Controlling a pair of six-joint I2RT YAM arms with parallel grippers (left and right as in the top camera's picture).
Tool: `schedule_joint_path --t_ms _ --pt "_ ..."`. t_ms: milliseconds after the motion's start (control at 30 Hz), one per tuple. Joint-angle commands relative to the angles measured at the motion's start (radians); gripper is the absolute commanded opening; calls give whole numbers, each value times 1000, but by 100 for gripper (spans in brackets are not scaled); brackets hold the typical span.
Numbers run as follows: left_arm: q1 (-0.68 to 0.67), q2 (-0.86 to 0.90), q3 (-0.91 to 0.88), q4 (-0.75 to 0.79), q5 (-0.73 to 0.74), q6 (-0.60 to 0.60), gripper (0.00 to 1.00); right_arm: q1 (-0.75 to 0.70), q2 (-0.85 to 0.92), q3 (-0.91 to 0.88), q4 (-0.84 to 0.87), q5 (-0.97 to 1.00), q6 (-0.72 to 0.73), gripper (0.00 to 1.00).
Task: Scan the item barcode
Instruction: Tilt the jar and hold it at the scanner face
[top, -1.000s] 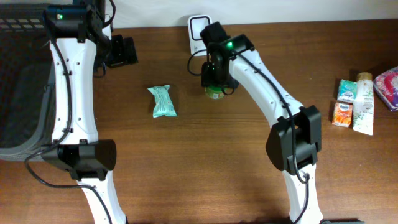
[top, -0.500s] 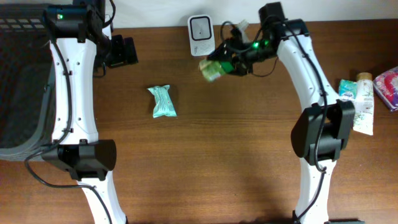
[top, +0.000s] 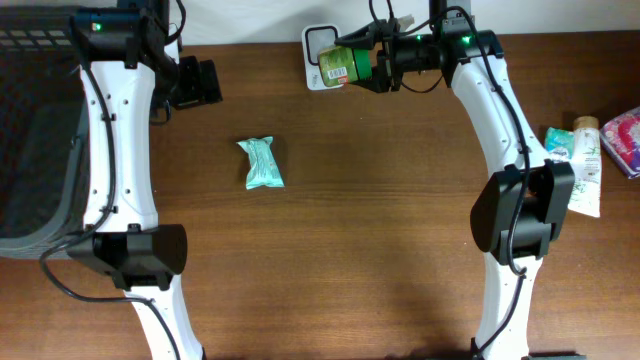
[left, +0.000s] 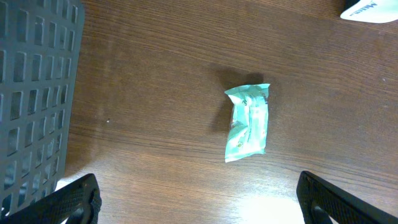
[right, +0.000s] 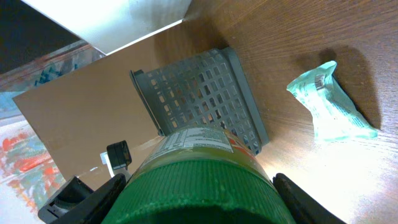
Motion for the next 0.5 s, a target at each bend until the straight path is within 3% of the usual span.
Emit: schedule_joint_path --t_ms 0,267,367,467 --pt "-3 -17 6 -1 -6 12 99 5 -39 21 10 0 4 57" --pt "-3 -17 6 -1 -6 12 99 32 -39 21 10 97 -54 56" --pt "-3 -17 6 -1 -6 12 99 66 -39 21 10 385 -179 56" --pt "-3 -17 6 -1 -6 12 99 106 -38 21 17 707 -209 56"
